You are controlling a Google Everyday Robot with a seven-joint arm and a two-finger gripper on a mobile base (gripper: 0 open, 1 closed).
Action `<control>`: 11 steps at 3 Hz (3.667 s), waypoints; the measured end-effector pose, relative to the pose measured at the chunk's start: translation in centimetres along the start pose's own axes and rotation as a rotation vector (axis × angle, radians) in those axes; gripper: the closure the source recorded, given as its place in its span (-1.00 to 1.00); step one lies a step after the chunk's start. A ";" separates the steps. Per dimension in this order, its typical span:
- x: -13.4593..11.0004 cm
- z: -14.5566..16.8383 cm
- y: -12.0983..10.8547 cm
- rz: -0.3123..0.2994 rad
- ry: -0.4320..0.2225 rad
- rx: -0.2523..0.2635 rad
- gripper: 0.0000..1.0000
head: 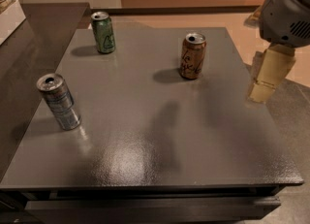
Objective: Knock green can over
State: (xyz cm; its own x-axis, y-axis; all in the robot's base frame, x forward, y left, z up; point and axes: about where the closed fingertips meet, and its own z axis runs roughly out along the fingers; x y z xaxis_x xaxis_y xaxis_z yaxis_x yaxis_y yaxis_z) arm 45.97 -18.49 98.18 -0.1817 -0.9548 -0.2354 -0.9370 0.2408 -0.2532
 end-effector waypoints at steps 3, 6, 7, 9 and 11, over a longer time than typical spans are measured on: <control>-12.9 7.4 -7.6 0.066 -0.182 -0.009 -1.00; -25.2 14.2 -12.9 0.192 -0.288 0.021 -1.00; -27.3 16.5 -14.7 0.247 -0.322 0.078 -1.00; -30.7 19.8 -17.9 0.380 -0.400 0.150 -1.00; -33.7 22.8 -20.4 0.471 -0.418 0.143 -1.00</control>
Offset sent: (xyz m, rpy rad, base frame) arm 0.1329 0.1284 -0.0242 0.2135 -0.0098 -0.0220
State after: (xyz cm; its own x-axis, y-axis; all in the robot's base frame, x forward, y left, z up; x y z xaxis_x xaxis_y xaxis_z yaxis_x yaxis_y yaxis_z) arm 78.02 12.73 89.87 -0.4052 -0.5995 -0.6902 -0.7311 0.6658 -0.1491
